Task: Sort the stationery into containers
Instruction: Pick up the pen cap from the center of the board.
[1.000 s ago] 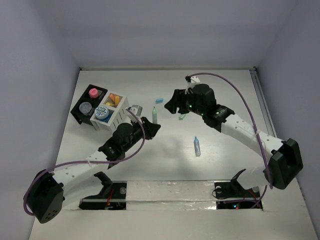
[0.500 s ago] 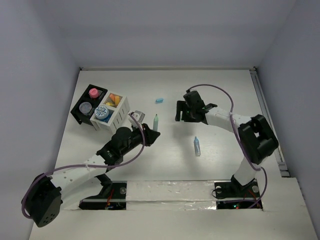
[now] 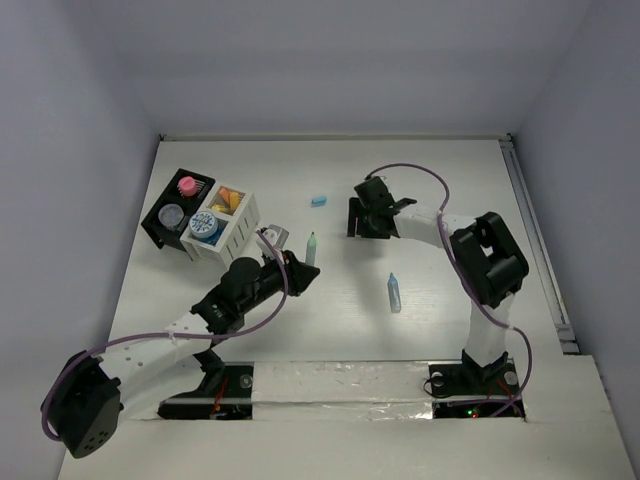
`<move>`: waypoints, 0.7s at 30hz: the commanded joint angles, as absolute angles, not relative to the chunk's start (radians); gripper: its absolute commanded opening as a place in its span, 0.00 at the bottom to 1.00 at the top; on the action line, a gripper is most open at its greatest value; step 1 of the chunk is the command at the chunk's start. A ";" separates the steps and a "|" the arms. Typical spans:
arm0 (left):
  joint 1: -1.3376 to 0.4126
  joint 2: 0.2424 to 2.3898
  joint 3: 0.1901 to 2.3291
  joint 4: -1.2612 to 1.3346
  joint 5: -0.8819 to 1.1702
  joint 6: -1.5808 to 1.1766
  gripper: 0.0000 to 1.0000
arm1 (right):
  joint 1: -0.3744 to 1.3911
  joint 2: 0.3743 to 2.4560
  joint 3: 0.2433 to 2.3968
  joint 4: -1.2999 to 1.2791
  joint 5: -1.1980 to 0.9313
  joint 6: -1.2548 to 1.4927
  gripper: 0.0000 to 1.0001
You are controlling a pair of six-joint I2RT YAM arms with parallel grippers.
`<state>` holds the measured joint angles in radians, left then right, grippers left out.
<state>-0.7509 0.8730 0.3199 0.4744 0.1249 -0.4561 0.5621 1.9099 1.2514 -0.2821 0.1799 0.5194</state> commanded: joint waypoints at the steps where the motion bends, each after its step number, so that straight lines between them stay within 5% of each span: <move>1: -0.752 0.851 0.308 0.528 0.143 -0.457 0.00 | 0.561 1.939 1.322 -0.299 0.251 0.503 0.69; 21: -0.752 0.871 0.318 0.538 0.144 -0.469 0.00 | 0.561 2.005 1.374 -0.342 0.282 0.468 0.35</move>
<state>-0.7509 0.8749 0.3199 0.4751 0.1287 -0.4614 0.5621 1.9842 1.3399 -0.3359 0.2657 0.4747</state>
